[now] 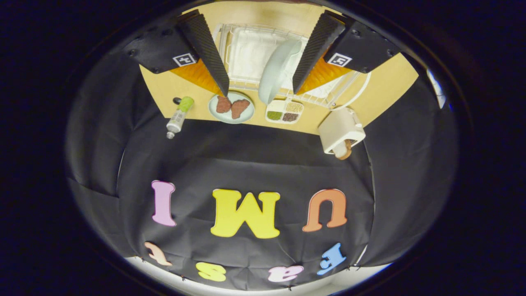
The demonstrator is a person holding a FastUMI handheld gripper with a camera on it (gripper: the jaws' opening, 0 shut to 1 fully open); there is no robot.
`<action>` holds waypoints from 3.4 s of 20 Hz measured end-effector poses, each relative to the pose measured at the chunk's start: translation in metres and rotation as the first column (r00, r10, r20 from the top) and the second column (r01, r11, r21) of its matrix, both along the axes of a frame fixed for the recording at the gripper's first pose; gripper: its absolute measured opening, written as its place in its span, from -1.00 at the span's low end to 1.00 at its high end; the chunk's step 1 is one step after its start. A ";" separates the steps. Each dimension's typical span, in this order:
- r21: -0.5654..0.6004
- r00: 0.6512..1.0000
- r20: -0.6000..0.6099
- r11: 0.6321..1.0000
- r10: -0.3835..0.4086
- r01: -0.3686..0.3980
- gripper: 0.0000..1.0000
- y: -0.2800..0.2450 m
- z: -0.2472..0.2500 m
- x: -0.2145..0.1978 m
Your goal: Take the plate from the dish rack, then take the spoon from the basket and place it into the plate.
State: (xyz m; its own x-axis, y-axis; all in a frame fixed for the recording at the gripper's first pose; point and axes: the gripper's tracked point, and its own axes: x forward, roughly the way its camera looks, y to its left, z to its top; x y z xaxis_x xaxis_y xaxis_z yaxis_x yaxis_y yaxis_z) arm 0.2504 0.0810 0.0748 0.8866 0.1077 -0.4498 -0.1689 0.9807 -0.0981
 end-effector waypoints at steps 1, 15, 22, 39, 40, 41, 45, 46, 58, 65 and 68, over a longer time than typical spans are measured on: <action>-0.004 0.999 -0.046 1.000 -0.019 0.018 0.99 -0.002 -0.004 0.008; -0.077 0.832 -0.508 0.974 -0.222 0.212 0.44 0.034 -0.045 0.033; -0.258 0.807 -0.488 0.938 -0.332 0.230 -0.17 0.062 -0.059 0.025; -0.491 0.830 -0.103 0.754 -0.548 0.437 -0.68 0.022 0.009 -0.004; -0.466 0.827 -0.159 0.779 -0.540 0.419 -0.73 0.020 -0.001 -0.008; -0.453 0.821 -0.181 0.787 -0.542 0.419 -0.74 0.014 -0.006 -0.008; -0.410 0.798 -0.246 0.805 -0.550 0.429 -0.74 -0.012 -0.021 -0.008; -0.403 0.794 -0.262 0.809 -0.549 0.427 -0.74 -0.018 -0.025 -0.009; -0.337 0.749 -0.393 0.841 -0.534 0.423 -0.74 -0.042 -0.064 -0.010; -0.293 0.752 -0.436 0.868 -0.495 0.401 -0.65 -0.046 -0.092 0.003; -0.241 0.742 -0.483 0.885 -0.466 0.399 -0.46 -0.054 -0.112 0.011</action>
